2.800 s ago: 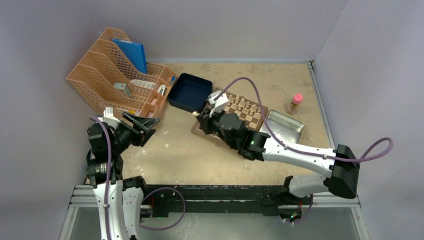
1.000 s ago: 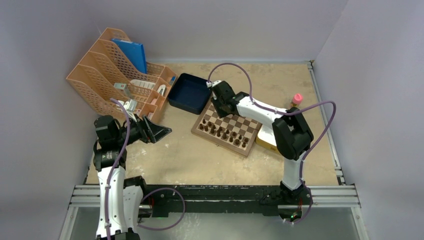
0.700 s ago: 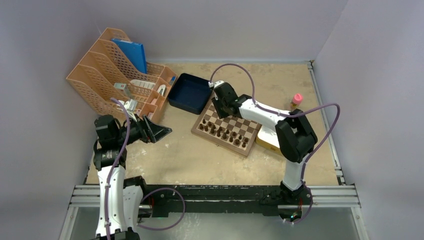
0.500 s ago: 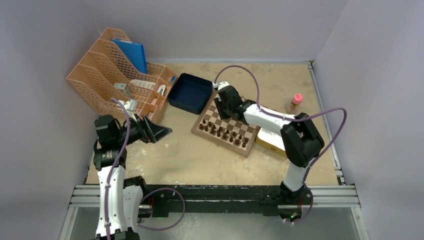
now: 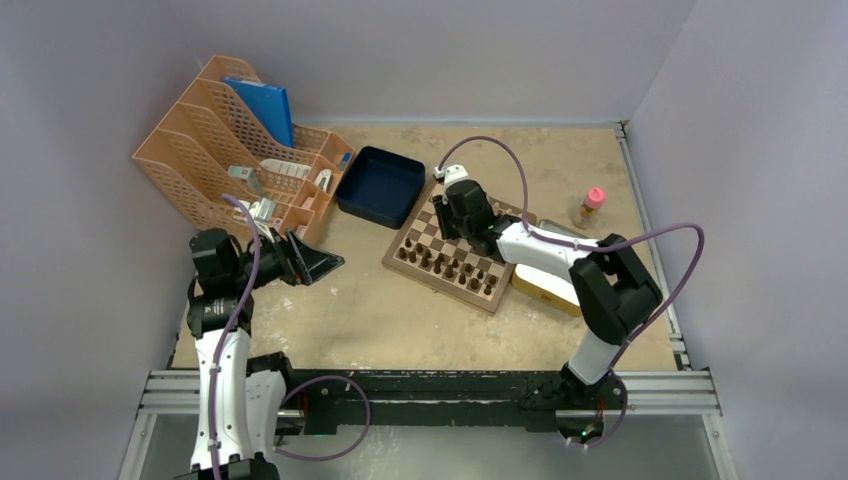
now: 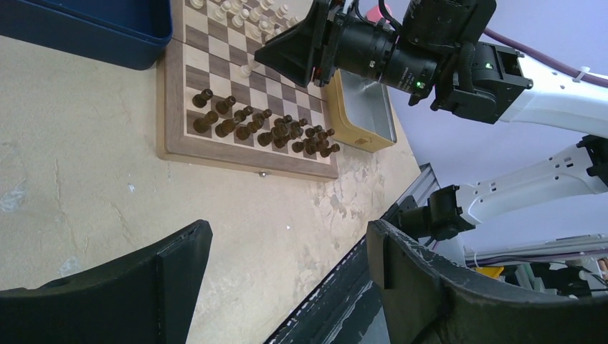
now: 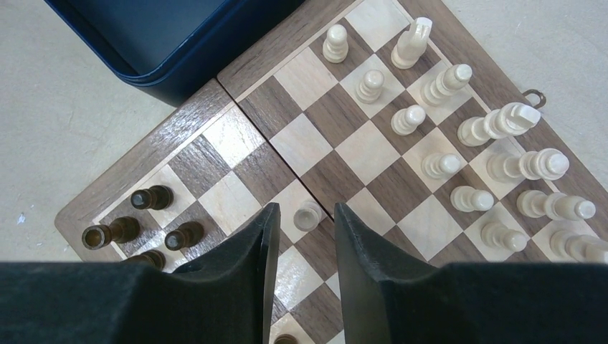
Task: Set up the chess pieces on the board
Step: Pick up the chess piece from the chessboard.
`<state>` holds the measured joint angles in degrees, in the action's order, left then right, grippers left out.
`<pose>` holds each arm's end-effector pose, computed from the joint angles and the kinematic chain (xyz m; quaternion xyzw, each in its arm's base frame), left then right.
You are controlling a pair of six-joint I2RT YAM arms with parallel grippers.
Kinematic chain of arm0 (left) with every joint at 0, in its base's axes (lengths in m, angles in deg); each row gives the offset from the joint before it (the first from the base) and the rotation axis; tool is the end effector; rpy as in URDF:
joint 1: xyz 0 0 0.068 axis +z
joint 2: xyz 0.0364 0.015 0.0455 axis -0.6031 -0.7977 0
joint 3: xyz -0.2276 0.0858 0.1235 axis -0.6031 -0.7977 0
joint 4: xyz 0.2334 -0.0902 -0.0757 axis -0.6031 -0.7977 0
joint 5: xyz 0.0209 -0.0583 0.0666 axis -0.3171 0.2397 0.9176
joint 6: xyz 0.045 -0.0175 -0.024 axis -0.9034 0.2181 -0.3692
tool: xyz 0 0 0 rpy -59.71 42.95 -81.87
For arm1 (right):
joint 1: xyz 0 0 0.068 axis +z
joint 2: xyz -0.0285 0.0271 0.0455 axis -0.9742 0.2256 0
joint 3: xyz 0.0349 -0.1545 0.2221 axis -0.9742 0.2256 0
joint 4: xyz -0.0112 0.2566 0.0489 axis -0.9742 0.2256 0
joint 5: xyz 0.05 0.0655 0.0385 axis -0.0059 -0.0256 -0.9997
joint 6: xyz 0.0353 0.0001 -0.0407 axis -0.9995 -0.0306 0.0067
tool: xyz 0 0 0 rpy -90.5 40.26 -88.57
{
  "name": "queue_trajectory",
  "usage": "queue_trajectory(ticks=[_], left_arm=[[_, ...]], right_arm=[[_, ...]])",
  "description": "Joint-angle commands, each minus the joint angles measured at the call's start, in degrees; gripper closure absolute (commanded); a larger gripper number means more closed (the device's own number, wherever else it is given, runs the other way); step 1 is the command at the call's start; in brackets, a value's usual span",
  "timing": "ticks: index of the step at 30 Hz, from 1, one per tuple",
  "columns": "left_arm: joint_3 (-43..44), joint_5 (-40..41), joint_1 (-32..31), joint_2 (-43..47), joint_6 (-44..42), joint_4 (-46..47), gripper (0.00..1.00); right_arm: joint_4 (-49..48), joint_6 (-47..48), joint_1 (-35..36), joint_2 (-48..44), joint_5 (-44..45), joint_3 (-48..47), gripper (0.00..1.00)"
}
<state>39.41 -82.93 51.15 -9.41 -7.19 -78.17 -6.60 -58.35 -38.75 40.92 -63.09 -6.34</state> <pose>0.1425 0.0035 0.2901 0.0058 0.7752 -0.4764 0.4149 0.3063 0.2315 0.2210 -0.1573 0.8461 0.1217 0.4945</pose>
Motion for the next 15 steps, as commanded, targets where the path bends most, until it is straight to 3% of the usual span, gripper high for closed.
queue_trajectory(ticks=[1, 15], left_arm=[[0.6, -1.3, -0.2, -0.1, -0.6, 2.0, 0.20], [1.0, -1.2, -0.2, -0.3, -0.9, 1.4, 0.20]], right_arm=[[-3.3, -0.9, -0.1, -0.5, -0.1, 0.5, 0.64], [-3.0, -1.0, -0.2, 2.6, 0.7, 0.3, 0.68]])
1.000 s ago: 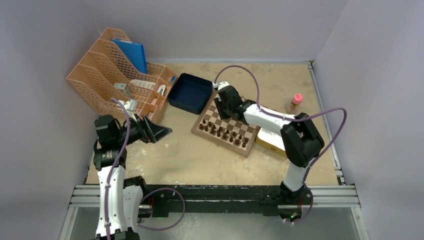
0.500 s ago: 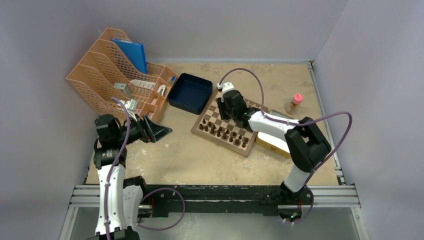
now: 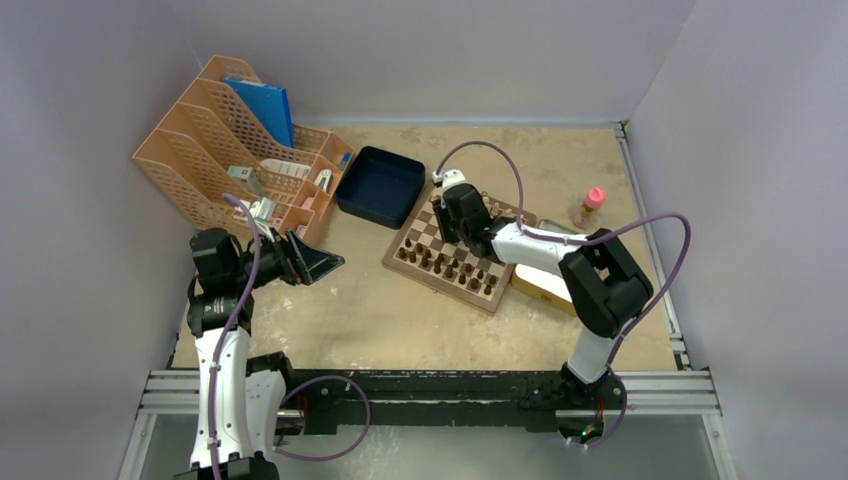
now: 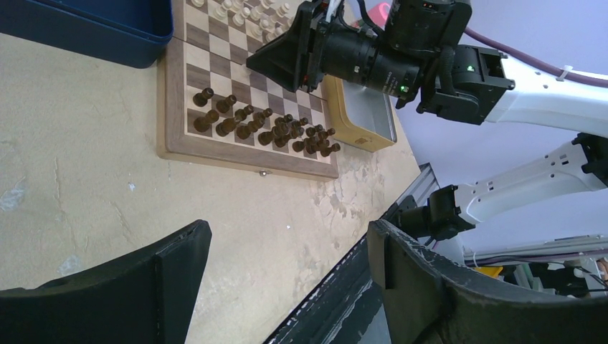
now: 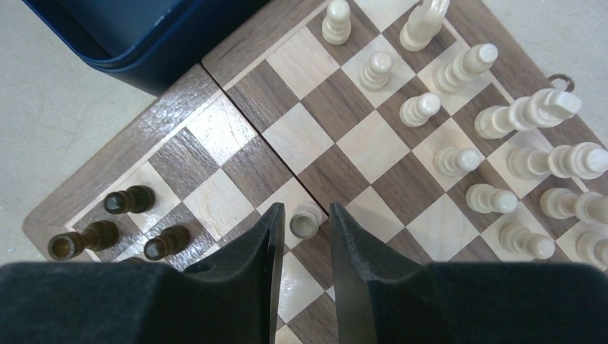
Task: Set up the chess pieces on the board
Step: Pick up the chess piece from the chessboard.
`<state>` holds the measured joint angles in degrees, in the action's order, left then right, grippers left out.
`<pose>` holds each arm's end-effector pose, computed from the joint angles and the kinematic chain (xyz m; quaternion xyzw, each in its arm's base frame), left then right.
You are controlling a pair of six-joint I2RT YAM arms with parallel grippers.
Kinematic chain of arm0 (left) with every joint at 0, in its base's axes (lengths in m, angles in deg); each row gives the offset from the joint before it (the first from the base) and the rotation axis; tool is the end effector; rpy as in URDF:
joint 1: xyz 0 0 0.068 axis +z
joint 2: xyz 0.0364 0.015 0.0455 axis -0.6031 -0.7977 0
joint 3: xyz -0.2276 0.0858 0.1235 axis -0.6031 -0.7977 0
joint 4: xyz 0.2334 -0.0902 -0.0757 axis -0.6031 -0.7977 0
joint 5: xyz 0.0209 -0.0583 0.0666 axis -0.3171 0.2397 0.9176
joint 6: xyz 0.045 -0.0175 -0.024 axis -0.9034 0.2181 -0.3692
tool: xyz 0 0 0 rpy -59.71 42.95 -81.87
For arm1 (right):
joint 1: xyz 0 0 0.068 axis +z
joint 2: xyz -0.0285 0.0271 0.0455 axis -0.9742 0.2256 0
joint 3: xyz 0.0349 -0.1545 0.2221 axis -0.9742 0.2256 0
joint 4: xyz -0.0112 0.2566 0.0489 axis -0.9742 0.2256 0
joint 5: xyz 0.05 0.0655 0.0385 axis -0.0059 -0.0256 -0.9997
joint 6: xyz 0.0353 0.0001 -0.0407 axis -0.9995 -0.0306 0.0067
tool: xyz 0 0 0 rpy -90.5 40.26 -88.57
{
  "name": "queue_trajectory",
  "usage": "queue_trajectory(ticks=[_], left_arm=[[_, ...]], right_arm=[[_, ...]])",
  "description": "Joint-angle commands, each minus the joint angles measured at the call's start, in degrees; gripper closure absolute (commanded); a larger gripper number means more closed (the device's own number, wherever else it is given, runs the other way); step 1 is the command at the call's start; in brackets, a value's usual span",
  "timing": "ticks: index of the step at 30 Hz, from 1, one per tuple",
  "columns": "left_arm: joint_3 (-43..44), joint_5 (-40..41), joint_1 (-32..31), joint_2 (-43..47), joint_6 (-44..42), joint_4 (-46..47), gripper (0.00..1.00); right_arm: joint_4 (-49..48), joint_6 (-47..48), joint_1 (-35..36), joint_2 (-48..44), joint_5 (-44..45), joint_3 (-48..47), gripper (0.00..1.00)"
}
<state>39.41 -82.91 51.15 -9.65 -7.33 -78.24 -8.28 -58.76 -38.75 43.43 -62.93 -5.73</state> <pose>0.1431 0.0037 0.2895 0.0051 0.7760 -0.4763 0.4135 0.3097 0.2341 0.2043 -0.1562 0.8525 0.1173 0.4849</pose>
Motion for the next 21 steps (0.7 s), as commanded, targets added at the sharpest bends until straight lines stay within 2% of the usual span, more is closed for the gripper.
queue_trajectory(ticks=[1, 10, 21], left_arm=[[0.9, -1.2, -0.2, 0.0, -0.8, 1.5, 0.20], [1.1, -0.9, -0.2, 0.1, -0.9, 1.2, 0.19], [1.1, -0.2, -0.2, 0.5, -1.0, 0.8, 0.19]], right_arm=[[-1.4, -0.5, -0.1, 0.0, 0.7, -0.2, 0.69], [-1.4, -0.5, -0.2, -1.8, 1.9, -0.2, 0.85], [5.4, 1.2, -0.1, -4.7, 2.1, -10.5, 0.86]])
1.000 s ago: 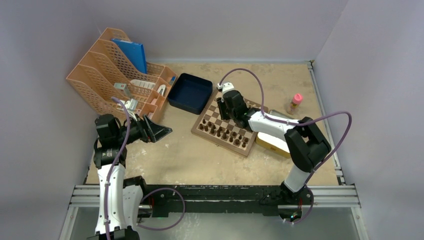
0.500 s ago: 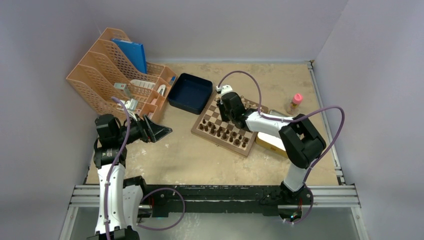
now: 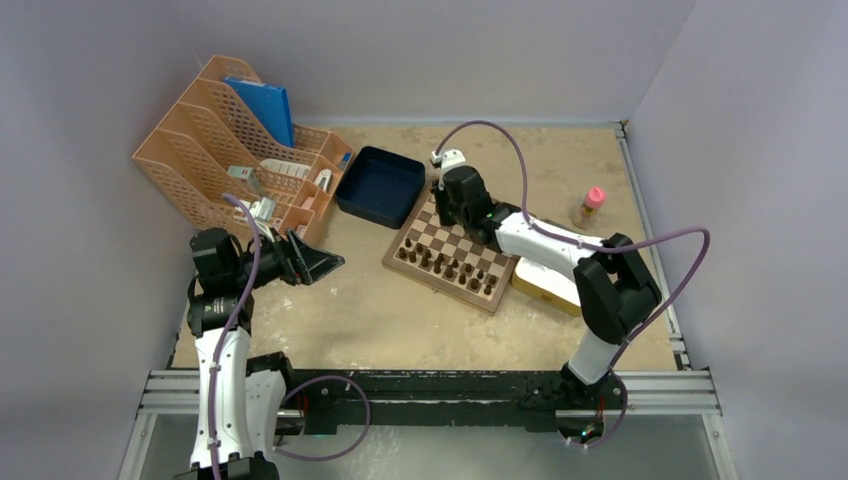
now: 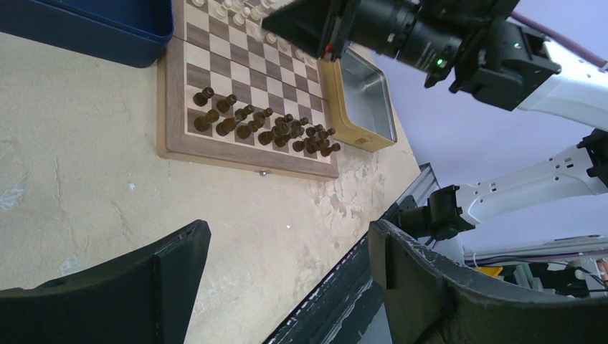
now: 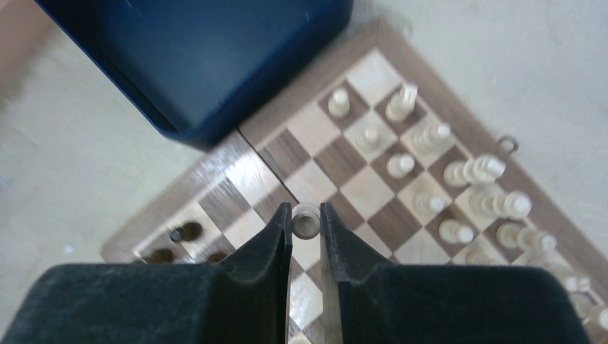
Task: Set up the chess pieces on the board
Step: Pick up the chess piece from the chessboard.
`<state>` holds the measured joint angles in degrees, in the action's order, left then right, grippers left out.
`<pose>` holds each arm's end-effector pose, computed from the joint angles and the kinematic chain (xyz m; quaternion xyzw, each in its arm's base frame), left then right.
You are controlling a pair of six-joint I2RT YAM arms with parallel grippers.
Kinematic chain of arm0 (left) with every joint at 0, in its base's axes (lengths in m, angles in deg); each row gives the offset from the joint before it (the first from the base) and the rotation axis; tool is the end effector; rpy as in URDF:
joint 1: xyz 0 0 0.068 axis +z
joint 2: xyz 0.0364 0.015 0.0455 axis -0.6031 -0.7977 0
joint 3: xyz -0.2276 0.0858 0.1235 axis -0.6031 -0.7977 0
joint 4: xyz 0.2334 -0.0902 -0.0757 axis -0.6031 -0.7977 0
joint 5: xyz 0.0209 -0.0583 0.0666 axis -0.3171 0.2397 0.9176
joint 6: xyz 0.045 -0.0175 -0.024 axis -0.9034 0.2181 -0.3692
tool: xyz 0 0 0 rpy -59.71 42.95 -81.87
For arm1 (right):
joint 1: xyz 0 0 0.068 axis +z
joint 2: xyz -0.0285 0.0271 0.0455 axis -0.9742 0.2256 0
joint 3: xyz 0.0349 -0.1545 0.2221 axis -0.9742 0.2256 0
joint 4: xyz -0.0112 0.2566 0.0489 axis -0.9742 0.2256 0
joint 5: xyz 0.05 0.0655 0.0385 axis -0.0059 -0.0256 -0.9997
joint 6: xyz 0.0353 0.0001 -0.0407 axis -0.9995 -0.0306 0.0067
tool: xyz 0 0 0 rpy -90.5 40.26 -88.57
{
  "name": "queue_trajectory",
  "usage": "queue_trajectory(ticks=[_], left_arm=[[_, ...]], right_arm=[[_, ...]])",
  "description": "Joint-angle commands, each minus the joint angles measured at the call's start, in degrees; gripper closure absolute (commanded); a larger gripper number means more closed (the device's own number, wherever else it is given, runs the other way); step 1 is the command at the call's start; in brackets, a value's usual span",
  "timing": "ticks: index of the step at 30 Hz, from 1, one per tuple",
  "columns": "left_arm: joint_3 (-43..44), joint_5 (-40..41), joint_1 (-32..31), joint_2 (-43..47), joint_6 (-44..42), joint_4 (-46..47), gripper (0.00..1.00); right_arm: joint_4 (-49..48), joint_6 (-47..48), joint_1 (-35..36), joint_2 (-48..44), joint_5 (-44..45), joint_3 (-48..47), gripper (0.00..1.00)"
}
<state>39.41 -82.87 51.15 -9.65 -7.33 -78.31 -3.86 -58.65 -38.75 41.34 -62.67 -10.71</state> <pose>0.1431 0.0037 0.2893 0.0045 0.7763 -0.4761 0.4131 0.3138 0.2371 0.2389 -0.1510 0.8417 0.1243 0.5033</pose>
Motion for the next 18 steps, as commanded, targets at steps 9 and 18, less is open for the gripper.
queue_trajectory(ticks=[9, 18], left_arm=[[1.4, 0.0, -0.2, 0.5, -1.3, 0.0, 0.18], [1.8, 0.1, -0.2, 0.9, -1.7, -0.8, 0.18]], right_arm=[[4.3, 4.2, -0.3, 5.2, 4.7, -16.1, 0.87], [4.8, 4.5, -1.6, 11.7, 6.0, -24.1, 0.88]])
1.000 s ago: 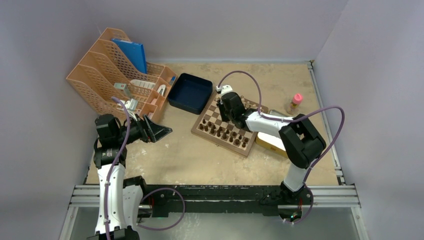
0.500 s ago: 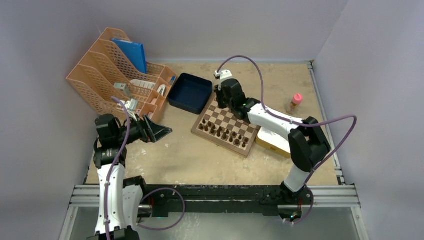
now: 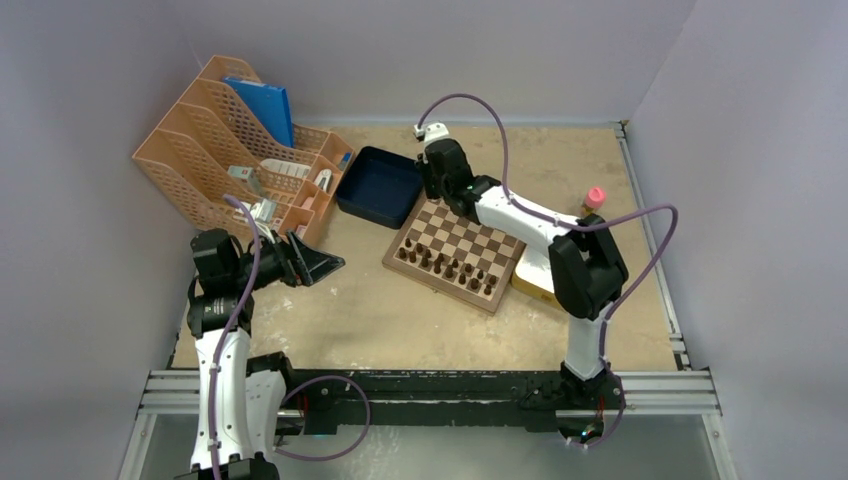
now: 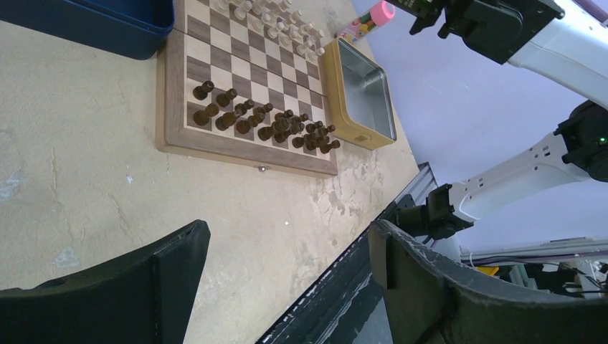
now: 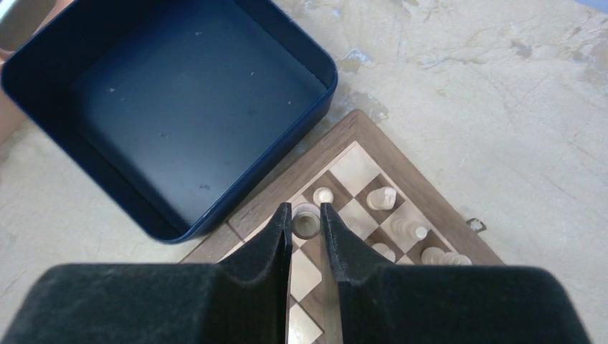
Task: Set up the chess pieces on the board
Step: Pick up the chess piece from the chessboard, then place the chess piece on the chessboard.
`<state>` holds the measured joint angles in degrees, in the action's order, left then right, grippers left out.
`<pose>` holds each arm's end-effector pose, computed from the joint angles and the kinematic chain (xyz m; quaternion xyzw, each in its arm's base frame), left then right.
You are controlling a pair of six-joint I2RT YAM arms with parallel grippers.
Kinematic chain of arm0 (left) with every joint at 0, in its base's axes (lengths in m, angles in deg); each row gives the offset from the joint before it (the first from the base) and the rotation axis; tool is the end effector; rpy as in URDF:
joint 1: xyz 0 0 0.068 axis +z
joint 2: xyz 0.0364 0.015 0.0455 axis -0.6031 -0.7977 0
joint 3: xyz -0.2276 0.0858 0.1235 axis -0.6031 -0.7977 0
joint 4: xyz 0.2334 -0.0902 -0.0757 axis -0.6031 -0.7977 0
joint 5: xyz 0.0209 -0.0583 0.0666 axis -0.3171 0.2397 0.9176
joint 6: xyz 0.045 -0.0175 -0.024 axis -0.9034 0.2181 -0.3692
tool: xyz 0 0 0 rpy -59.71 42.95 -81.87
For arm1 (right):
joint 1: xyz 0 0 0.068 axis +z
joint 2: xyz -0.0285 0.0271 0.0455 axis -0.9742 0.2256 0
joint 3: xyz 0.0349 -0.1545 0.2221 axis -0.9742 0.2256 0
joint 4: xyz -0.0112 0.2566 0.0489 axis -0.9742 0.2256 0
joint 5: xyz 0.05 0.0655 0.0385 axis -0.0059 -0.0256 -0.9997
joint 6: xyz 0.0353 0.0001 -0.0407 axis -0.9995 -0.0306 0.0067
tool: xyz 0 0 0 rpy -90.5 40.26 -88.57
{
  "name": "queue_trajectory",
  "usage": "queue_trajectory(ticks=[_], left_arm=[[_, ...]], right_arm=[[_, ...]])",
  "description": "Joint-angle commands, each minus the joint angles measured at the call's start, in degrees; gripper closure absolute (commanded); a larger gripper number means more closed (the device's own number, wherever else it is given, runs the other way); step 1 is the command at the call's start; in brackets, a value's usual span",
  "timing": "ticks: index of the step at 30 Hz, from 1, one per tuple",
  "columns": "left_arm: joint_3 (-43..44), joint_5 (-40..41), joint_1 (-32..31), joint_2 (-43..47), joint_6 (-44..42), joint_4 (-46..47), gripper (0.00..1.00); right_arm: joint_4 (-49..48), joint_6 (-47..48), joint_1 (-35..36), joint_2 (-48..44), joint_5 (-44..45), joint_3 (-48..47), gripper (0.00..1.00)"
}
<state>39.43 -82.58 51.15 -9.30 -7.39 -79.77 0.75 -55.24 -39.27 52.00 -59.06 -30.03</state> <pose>0.1412 0.0033 0.2880 -0.0019 0.7796 -0.4760 0.4071 0.3651 0.2695 0.2710 -0.1468 0.8219 0.0951 0.5421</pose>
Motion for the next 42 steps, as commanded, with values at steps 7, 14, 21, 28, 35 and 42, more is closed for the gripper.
queue_trajectory(ticks=[7, 14, 21, 28, 35, 42], left_arm=[[1.8, -0.3, -0.2, 0.7, -1.7, 0.8, 0.18], [1.7, -0.3, -0.2, 0.7, -1.5, 1.0, 0.18], [1.8, -0.3, -0.2, 0.8, -1.7, 0.8, 0.17], [1.8, -0.1, -0.2, 0.6, -1.5, 0.8, 0.17], [1.8, 0.0, -0.2, 0.2, -1.6, 1.0, 0.17], [2.0, 0.6, -0.2, 1.2, -1.7, 0.7, 0.16]], right_arm=[[1.5, 0.4, -3.0, 5.3, 1.6, -8.1, 0.88], [2.5, 0.2, -4.3, 8.5, 1.2, -10.5, 0.88], [3.6, 0.3, -4.9, 11.5, 0.0, -12.5, 0.88], [3.7, 0.2, -5.0, 13.1, -0.9, -13.0, 0.88], [4.7, -0.1, -5.0, 14.5, -0.7, -13.4, 0.88], [3.9, -0.1, -5.0, 15.2, -0.4, -12.9, 0.88]])
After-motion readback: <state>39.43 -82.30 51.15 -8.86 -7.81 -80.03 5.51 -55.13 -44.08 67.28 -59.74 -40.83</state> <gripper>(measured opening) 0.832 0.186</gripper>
